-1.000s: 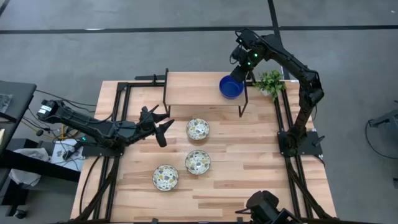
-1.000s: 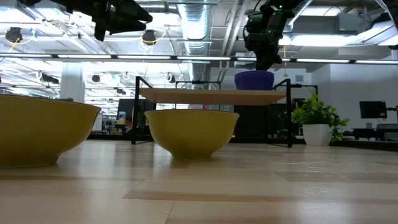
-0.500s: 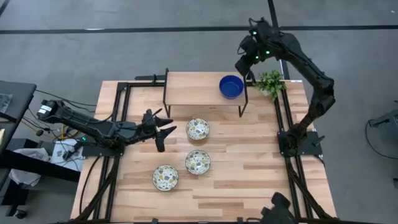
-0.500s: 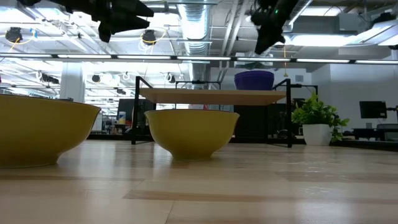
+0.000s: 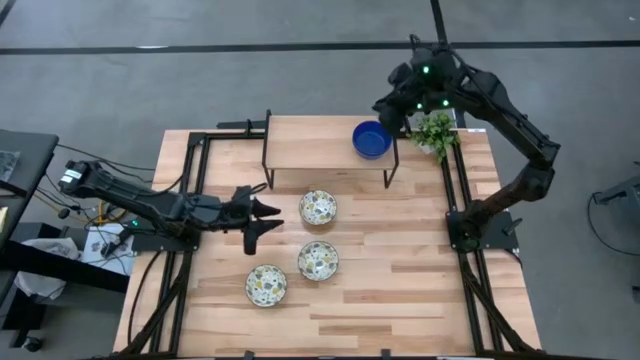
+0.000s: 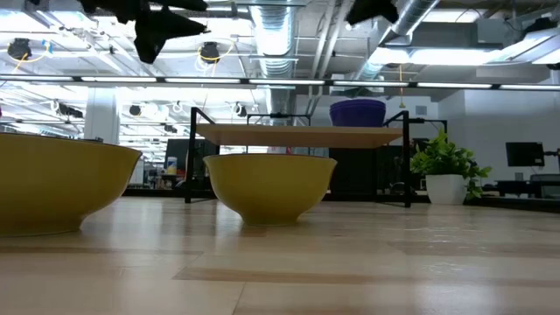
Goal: Pick & Place Mini bowls
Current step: Put the middle white patterned bowl on the shelf
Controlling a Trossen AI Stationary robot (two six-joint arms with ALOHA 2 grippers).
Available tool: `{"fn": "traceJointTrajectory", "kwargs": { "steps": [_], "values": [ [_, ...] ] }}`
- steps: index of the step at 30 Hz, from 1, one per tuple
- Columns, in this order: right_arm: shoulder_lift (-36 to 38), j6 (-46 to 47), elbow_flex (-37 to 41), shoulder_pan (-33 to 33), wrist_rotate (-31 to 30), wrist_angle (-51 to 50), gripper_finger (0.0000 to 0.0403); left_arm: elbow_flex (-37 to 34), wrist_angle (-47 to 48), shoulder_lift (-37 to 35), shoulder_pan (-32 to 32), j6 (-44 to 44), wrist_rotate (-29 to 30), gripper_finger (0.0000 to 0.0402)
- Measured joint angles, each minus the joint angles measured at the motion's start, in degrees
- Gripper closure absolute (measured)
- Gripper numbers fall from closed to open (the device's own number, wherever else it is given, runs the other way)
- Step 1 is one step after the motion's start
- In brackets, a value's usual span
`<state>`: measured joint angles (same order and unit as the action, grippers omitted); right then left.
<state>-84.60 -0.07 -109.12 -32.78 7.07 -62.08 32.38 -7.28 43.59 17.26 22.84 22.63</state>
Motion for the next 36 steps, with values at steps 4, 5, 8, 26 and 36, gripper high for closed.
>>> {"fn": "traceJointTrajectory", "kwargs": {
  "steps": [4,5,8,26,36],
  "values": [
    [0.0,2.07,0.0,6.16,-0.1,1.43,0.0336,6.09,12.14,-0.02,0.07,1.78,-2.76,0.0247],
    [-0.03,2.56,0.0,7.67,-0.52,1.75,0.0336,7.64,15.01,0.22,0.21,2.14,-3.0,0.0247],
    [-0.9,4.64,0.0,12.29,-3.22,2.3,0.0336,11.51,22.39,0.77,0.37,3.31,-3.04,0.0247],
    [-8.23,10.73,1.27,29.54,-7.52,2.34,0.0336,17.49,43.75,5.54,0.34,9.61,-9.85,0.0247],
    [-14.9,10.62,1.27,33.29,-7.12,1.6,0.0336,17.38,44.41,7.63,2.63,9.62,-12.13,0.0247]
  ]
}}
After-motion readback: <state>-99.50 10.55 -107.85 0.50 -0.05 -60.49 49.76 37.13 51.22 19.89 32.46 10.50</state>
